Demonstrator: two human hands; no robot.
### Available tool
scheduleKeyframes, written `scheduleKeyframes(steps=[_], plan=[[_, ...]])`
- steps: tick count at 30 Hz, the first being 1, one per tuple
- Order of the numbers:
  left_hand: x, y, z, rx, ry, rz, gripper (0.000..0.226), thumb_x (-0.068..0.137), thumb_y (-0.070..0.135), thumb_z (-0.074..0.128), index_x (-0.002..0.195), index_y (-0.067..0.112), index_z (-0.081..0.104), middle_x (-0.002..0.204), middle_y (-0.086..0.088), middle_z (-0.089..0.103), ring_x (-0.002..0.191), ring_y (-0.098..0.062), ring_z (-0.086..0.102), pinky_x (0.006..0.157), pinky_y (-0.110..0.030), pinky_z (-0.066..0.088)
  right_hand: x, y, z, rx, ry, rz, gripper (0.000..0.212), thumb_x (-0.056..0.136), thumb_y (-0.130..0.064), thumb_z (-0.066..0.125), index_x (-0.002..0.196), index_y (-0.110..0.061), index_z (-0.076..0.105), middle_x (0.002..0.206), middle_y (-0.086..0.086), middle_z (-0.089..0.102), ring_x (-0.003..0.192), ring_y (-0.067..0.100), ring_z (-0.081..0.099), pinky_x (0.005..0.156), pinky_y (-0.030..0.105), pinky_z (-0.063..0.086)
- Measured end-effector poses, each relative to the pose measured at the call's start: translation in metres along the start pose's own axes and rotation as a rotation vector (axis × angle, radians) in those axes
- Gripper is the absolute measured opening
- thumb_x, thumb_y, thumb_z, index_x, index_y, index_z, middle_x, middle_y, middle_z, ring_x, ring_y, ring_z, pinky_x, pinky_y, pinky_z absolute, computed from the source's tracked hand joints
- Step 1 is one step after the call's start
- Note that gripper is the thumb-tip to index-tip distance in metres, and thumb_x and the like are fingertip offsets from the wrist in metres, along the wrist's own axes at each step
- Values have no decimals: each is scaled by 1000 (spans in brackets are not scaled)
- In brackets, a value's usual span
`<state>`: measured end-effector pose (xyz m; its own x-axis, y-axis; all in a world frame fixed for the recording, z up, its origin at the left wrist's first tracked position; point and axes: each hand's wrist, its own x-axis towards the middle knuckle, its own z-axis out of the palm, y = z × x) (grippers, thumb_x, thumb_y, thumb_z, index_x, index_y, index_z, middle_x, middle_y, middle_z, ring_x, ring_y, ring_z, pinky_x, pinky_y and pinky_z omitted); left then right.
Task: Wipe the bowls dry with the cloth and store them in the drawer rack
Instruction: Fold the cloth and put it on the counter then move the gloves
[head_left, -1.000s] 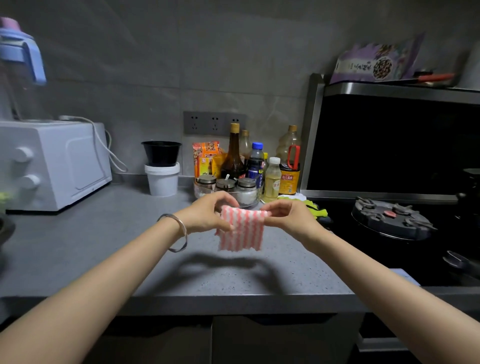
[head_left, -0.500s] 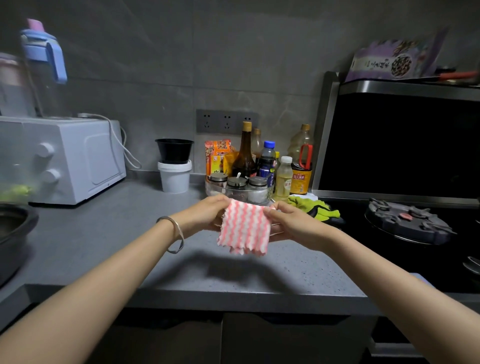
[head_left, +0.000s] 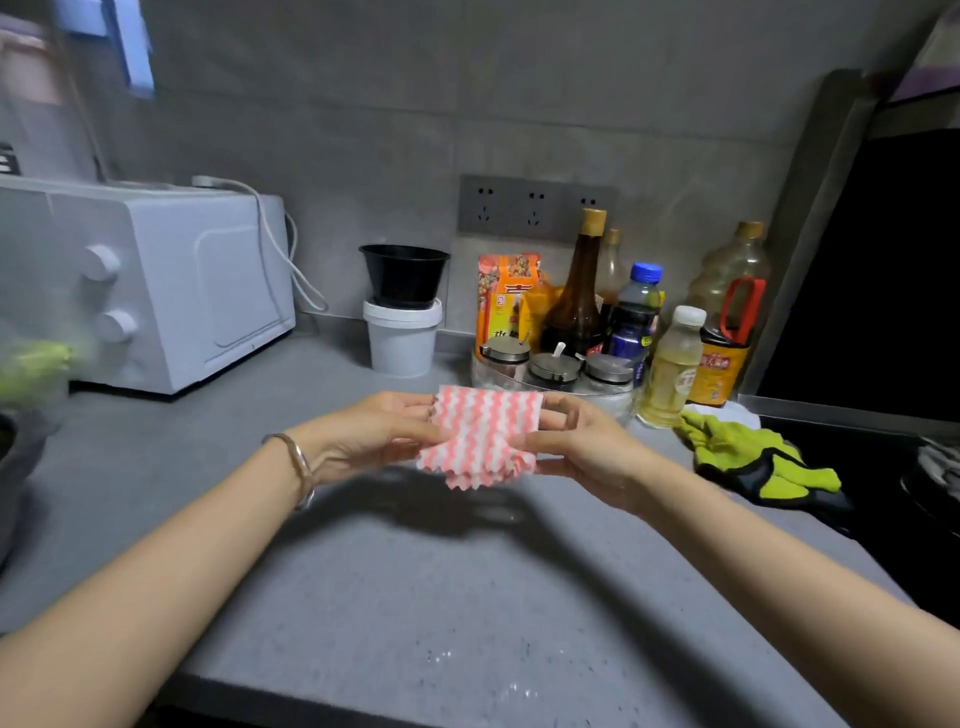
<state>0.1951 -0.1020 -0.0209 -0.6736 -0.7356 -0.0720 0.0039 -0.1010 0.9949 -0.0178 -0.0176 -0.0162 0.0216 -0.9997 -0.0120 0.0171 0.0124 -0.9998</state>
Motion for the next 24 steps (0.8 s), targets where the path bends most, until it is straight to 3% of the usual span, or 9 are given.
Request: scheduleKeyframes(steps=[2,5,10,13,16,19,21,23,24], plan=[[19,3,-22,-56,24,8,42,83,-8,57,123,4,58,116,-10,68,96,-13,67,81,-20,55,35,6,5,36,51,-48,42,83,9,61,122,-4,54,101,9,70,80,15,68,67,25,57],[42,9,-48,-117,125,-18,33,90,-8,50,119,5,58,99,-4,72,77,-8,70,69,-18,57,74,10,15,50,70,-42,28,91,1,56,117,-9,59,104,11,67,82,16,66,78,29,58],[59,31,-86,-99,141,-204,25,95,-3,46,104,15,61,84,-3,74,70,-9,70,61,-21,58,119,-5,37,-2,52,79,21,99,-3,41,112,-12,55,89,4,64,66,11,66,56,23,55],[69,46,-102,-224,236,-246,21,96,-1,42,89,10,58,78,-9,69,67,-15,69,59,-26,59,140,-22,44,41,116,104,24,97,2,42,94,-10,63,87,5,65,74,15,63,71,29,58],[84,57,-117,-357,340,-302,23,96,12,40,80,8,55,85,-12,64,80,-24,63,60,-32,58,161,-37,52,51,202,151,36,91,8,37,80,-7,68,86,5,70,77,16,65,82,30,54],[101,52,-119,-174,399,-262,15,93,2,51,83,12,54,83,-8,59,78,-16,59,64,-23,57,178,-39,60,10,290,162,35,91,7,34,81,0,66,84,4,67,77,16,63,83,31,54],[113,39,-120,-10,427,-219,27,85,-15,54,94,11,55,88,-9,58,78,-14,57,63,-17,54,188,-32,65,-41,333,163,33,93,5,37,76,-3,65,84,3,64,81,18,61,86,35,53],[121,18,-124,207,451,-196,41,80,-19,56,115,4,54,106,-13,56,88,-18,56,66,-15,49,193,-16,66,-142,345,186,26,93,4,44,80,-3,65,89,7,64,84,19,59,82,24,53],[122,8,-125,328,471,-200,47,80,-18,57,122,0,51,114,-14,54,98,-22,56,72,-16,46,192,-9,65,-194,330,214,21,92,5,46,87,-2,64,92,9,63,81,18,58,71,13,50]])
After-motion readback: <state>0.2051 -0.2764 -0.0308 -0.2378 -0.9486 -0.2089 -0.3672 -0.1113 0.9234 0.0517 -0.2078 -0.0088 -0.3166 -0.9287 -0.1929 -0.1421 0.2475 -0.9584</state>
